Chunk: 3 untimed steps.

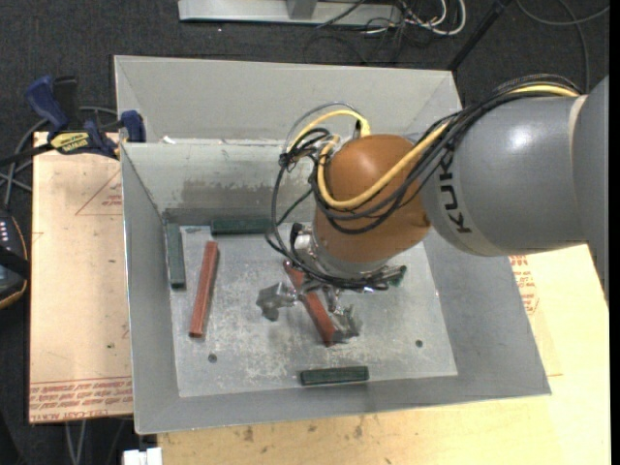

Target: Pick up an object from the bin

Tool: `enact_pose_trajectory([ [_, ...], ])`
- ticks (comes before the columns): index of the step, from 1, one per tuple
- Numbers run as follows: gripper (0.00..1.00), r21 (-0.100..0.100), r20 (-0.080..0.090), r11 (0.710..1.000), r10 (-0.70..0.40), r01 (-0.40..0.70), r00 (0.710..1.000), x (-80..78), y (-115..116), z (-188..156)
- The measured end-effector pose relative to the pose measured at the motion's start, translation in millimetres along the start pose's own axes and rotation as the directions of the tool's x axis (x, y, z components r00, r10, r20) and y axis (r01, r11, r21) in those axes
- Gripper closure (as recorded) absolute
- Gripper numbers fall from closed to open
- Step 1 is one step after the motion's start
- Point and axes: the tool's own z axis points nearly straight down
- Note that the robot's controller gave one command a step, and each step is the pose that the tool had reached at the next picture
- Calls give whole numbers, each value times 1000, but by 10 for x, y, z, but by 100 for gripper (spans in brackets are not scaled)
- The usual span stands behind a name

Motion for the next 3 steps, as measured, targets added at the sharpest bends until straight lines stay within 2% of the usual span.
enact_pose_trajectory([
  [1,0,3,0,999,53,-53,999,167,-270,346],
  [2,0,11,3,1000,21,-21,1000,420,-841,393],
  [3,100,6,4,1000,16,-16,1000,386,-807,389],
])
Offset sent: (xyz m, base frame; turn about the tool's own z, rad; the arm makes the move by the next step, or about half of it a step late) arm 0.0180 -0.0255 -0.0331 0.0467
